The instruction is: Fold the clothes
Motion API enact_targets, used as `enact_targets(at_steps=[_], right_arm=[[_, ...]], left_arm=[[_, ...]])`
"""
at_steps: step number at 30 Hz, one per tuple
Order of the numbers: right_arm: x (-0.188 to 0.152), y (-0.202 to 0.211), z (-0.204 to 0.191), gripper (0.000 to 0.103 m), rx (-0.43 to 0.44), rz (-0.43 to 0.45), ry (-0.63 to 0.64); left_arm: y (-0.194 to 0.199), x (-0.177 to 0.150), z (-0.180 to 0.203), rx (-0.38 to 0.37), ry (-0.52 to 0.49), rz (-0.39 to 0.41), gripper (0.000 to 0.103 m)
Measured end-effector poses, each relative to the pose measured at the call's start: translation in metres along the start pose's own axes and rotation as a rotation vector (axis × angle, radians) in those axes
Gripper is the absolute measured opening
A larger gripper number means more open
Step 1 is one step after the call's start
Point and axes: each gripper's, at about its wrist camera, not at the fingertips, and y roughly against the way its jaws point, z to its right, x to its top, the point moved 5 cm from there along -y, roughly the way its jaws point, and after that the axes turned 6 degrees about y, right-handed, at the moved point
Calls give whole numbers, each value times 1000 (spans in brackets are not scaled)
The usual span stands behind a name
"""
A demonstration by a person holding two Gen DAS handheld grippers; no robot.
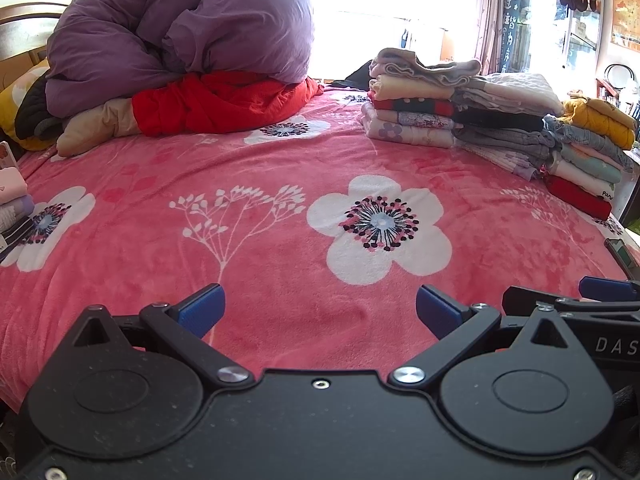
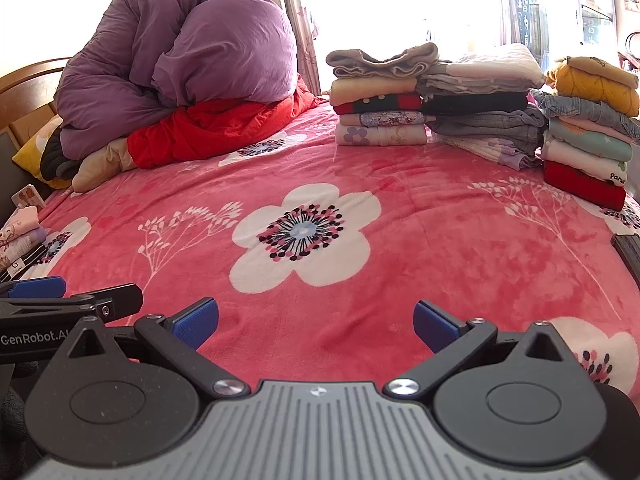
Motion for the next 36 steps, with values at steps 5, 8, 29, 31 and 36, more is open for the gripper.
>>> enact_targets(at_steps=[5, 8, 29, 31, 36], right_arm=[[0, 0, 0, 103, -1, -1, 0], [0, -1, -1, 103, 3, -4, -4], [6, -13, -18, 103, 90, -2, 38], [12, -17, -26, 103, 110, 8, 44], [30, -31, -53, 103, 180, 65, 126]], left_arm=[[-1, 0, -1, 4, -2, -3, 102], [-1, 1, -2, 8, 1, -6, 102], [-1, 26, -56, -9, 68, -70, 103], [6, 39, -88, 50, 104, -27, 103], [23, 62, -187, 168, 278, 64, 103]])
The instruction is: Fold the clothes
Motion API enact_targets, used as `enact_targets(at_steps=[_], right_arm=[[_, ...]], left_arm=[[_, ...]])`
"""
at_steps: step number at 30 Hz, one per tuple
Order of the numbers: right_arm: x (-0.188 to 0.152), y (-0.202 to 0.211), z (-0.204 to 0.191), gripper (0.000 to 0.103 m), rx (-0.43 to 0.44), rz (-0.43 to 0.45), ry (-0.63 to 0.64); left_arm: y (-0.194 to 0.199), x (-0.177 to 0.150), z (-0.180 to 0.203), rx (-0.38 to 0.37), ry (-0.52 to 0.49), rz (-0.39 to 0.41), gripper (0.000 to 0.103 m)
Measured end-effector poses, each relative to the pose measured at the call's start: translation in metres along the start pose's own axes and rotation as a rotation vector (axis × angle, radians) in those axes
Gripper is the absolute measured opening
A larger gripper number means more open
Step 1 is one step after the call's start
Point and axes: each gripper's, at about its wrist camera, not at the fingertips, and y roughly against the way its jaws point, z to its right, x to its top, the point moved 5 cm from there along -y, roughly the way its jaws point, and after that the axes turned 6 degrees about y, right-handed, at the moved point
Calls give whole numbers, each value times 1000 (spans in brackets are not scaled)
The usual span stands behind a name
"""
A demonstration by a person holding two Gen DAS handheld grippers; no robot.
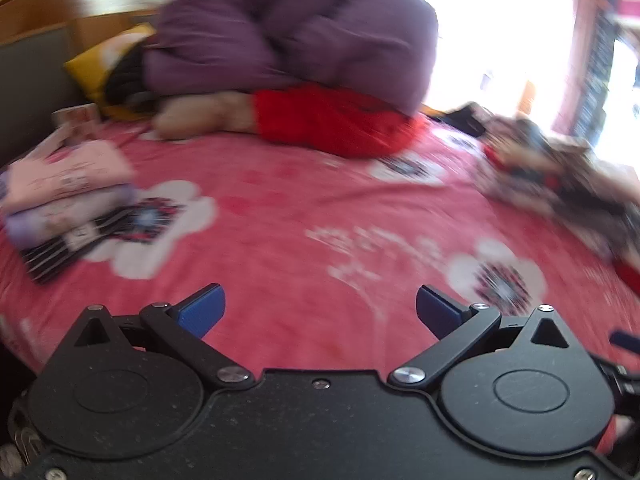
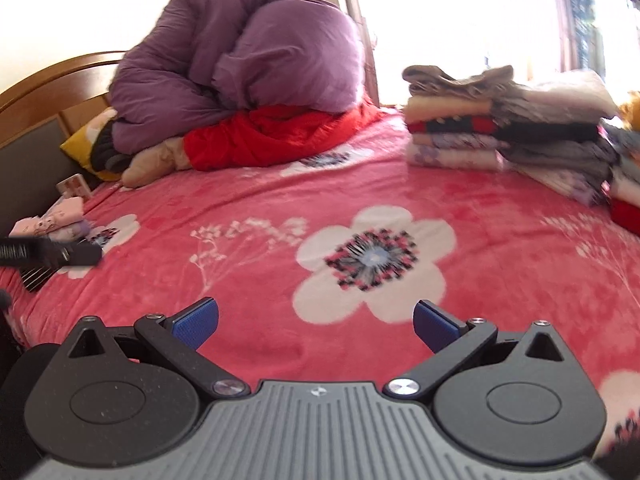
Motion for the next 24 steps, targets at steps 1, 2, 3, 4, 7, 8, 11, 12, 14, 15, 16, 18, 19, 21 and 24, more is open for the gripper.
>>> enact_targets(at_steps=[1, 2, 3, 4, 7, 8, 11, 12, 14, 15, 16, 18, 19, 21, 24], right_arm=[[4, -5, -5, 103, 19, 8, 16], [8, -11, -10, 103, 43, 12, 26], [11, -18, -15, 103, 65, 13, 32], [15, -25, -20, 103, 85, 14, 38], [28, -45, -40, 103, 144, 13, 63], [32, -52, -46, 103, 158, 12, 65], [42, -75, -57, 103, 172, -8, 73], [44, -83, -60, 103, 173, -19, 78], [44, -99, -65, 103, 195, -53, 70], [45, -105, -68, 103, 207, -67, 63], [45, -112, -71, 103, 218, -80, 55], [45, -124, -77, 103, 237, -97, 43], [43, -129, -82, 103, 242, -101, 45], [41, -140, -90, 103, 250, -116, 52], [39, -150, -97, 102, 256, -119, 49]], left_arm=[[0, 7, -19, 9, 48, 14, 103], [0, 14, -39, 15, 100, 32, 103], [0, 21, -58, 28, 146, 58, 103], [1, 26, -74, 50, 180, 96, 103], [-1, 40, -121, 125, 219, 130, 103], [-1, 45, -136, 150, 225, 139, 103], [1, 62, -175, 236, 205, 178, 102], [3, 68, -186, 255, 207, 201, 103], [0, 82, -208, 270, 212, 217, 102], [-2, 90, -218, 281, 211, 223, 102], [-4, 96, -225, 300, 199, 238, 102], [-10, 109, -236, 342, 169, 264, 102], [-14, 115, -243, 338, 170, 265, 102], [-26, 125, -254, 328, 166, 248, 101], [-46, 134, -267, 340, 133, 226, 95]])
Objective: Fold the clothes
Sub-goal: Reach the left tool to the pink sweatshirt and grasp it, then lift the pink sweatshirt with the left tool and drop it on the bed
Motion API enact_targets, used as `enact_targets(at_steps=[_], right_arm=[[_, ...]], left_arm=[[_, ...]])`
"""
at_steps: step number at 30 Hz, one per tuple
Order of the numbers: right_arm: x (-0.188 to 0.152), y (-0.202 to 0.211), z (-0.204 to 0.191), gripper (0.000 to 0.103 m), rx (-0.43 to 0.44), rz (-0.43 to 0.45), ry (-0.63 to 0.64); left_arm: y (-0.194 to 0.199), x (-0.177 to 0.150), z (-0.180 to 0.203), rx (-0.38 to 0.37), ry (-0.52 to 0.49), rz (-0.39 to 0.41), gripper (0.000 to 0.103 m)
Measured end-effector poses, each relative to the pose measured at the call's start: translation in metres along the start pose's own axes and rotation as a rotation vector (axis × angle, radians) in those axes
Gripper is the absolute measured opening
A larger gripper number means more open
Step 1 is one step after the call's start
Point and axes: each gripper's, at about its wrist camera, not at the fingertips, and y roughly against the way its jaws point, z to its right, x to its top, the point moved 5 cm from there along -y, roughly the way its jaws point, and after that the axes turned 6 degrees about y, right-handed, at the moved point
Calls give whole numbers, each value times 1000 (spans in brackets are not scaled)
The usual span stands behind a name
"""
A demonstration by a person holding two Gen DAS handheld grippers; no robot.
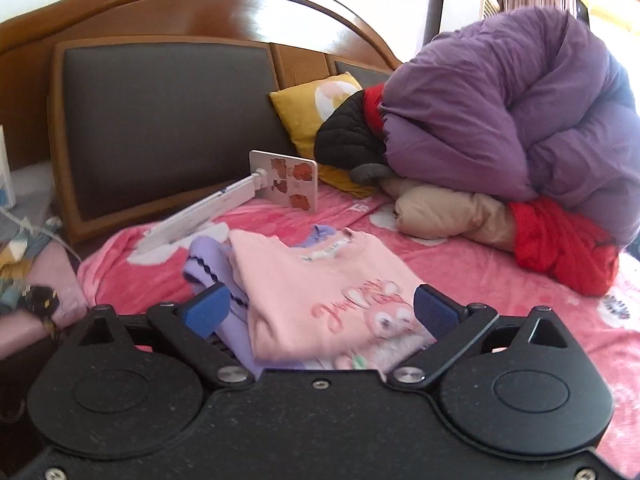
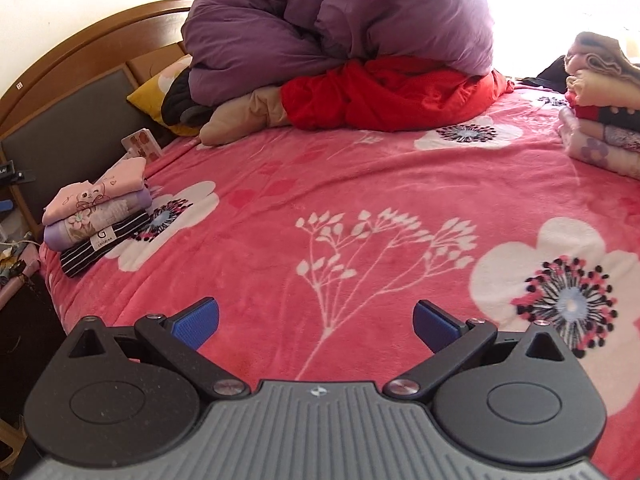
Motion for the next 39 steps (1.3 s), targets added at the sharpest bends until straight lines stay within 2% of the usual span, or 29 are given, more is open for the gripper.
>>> enact_targets(at_steps=[2, 10, 12, 16, 17, 18, 19, 20, 25, 29, 34, 39], right_arm=[[-1, -7, -2, 102, 4, 0, -3], [-15, -25, 2, 102, 15, -49, -7], [-20, -26, 3, 102, 17, -64, -7], [-26, -27, 7, 102, 15, -80, -13], [-28, -26, 9, 102, 16, -82, -17], [-29, -25, 10, 102, 16, -83, -21], [-30, -24, 12, 102, 16, -84, -24], [-31, -22, 14, 102, 15, -84, -27], [-39, -6, 21, 102, 12, -75, -47], [-50, 13, 34, 102, 5, -70, -72], [-63, 43, 59, 102, -16, -50, -114], [-77, 78, 99, 102, -53, -27, -180]], left_arm=[[-16, 0, -3, -3, -4, -33, 75], [-58, -8, -16, 43, 18, -112, 63], [-63, -10, -18, 34, 34, -126, 52], [-72, -11, -17, 46, 31, -157, 42], [-72, -11, -17, 54, 29, -158, 30], [-73, -10, -17, 63, 24, -160, 25], [-72, -9, -17, 71, 16, -161, 15], [-71, -8, -16, 70, 15, -161, 9], [-59, -8, -13, 20, 39, -176, 6], [-29, -1, 6, -103, 114, -137, 5], [16, 13, 75, -253, 68, -78, 5], [48, 19, 156, -403, 52, -78, 5]])
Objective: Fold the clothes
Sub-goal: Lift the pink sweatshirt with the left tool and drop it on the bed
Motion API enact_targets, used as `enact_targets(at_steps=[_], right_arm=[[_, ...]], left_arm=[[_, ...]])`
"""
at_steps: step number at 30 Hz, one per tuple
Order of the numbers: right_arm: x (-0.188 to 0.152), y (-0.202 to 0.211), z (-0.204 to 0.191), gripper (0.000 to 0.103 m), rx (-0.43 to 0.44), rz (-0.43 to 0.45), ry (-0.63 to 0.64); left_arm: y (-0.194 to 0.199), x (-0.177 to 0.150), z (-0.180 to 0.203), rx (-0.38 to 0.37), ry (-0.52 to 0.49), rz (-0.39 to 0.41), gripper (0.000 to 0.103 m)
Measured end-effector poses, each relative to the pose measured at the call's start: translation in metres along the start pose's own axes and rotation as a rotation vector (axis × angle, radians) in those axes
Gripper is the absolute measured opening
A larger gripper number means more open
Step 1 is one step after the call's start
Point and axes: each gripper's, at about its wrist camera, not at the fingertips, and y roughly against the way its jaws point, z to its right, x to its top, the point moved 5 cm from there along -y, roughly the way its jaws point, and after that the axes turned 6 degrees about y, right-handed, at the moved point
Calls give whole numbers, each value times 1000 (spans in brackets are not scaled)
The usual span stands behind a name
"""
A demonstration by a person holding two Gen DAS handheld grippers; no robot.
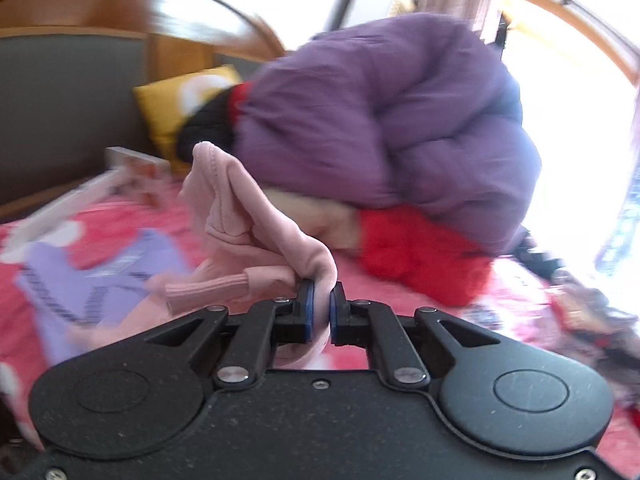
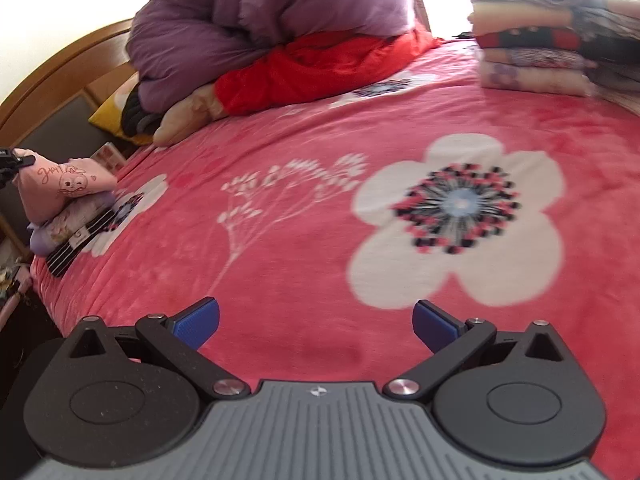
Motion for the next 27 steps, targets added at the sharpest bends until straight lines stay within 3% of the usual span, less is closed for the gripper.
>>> enact_targets(at_steps=[11, 18, 22, 27], right_arm=[[-25, 64, 91, 102, -88, 94, -195], [-34, 64, 124, 102, -68, 130, -303], [-35, 67, 134, 102, -61, 156, -327], [-33, 69, 136, 102, -25, 173, -319]], left_arm=[[-37, -54, 218, -291, -147, -115, 5], [-42, -75, 341, -475, -241, -85, 5], [-55, -101, 361, -512, -291, -148, 5], [-51, -176, 333, -509, -393, -290, 5]])
